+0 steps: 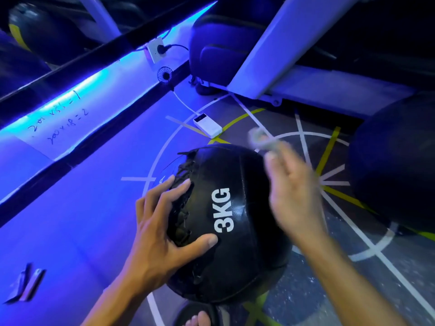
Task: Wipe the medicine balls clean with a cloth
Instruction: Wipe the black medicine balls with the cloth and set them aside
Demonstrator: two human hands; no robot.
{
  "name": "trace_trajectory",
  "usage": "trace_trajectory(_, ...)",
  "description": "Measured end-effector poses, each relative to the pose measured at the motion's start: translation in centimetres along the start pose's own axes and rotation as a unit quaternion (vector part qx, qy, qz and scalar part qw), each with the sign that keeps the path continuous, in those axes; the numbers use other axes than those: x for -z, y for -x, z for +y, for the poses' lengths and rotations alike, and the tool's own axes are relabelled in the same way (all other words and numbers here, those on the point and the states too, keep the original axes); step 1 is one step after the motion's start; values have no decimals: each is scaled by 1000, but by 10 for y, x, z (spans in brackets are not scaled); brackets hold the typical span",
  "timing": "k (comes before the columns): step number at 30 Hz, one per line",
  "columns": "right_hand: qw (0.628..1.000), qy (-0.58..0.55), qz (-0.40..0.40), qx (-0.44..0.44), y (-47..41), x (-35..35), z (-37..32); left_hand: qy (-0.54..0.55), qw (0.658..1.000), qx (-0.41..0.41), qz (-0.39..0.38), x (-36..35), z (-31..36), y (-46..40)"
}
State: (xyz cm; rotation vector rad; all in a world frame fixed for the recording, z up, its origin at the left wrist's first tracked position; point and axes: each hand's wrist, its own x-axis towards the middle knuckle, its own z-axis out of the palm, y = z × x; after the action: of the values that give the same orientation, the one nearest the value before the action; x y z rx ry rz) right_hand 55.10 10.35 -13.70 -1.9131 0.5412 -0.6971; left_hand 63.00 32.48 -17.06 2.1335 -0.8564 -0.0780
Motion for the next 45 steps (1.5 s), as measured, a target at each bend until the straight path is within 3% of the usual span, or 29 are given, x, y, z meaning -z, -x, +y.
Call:
trace_trajectory(2,992,75,-59,87,32,-19,9,5,1000,1,-2,3,-4,-3)
trace_trajectory(7,970,43,-101,217,88,-18,30,49,997,8,-56,35,-34,-5)
trace_trajectory(11,968,97,-75,219,105,-29,57,78,990,56,-106,71,-55,-14)
trace_trajectory(15,971,93,-35,216,128,-44,69,82,992,64,-74,85,-42,-38)
trace_trajectory(20,959,135,-38,245,135,-56,72,-89,994,7,-66,43,-20,-79)
trace_trajectory(25,938,180,-98,279,118,-42,81,-123,991,22,-50,32,-15,-75)
trace_trajectory(28,969,97,-111,197,86,-38,79,-122,991,22,-42,33,-11,-71)
trace_trajectory(30,996,-13,-84,28,54,-38,85,-124,991,20,-39,31,-8,-64)
trace_trajectory(32,987,-85,-34,-130,24,-35,91,-130,991,15,-33,29,-6,-57)
trace_trajectory(33,983,-91,-26,-159,19,-35,85,-134,990,12,-32,28,-5,-54)
trace_trajectory(35,995,-46,-15,-86,31,-44,57,-132,991,5,-36,28,-5,-52)
trace_trajectory(38,983,57,-76,155,67,-59,27,-122,991,-15,-44,33,-9,-49)
trace_trajectory(40,984,53,-78,150,66,-50,48,-104,993,-20,-52,37,-12,-45)
trace_trajectory(42,999,5,-27,-42,50,-36,84,-101,994,-21,-46,40,-15,-40)
trace_trajectory(43,986,-13,-16,-168,45,-31,99,-102,993,-22,-47,40,-15,-37)
trace_trajectory(44,971,-25,-16,-238,45,-28,104,-100,994,-24,-46,40,-15,-34)
trace_trajectory(45,969,-41,-16,-244,46,-28,101,-99,994,-30,-43,40,-15,-33)
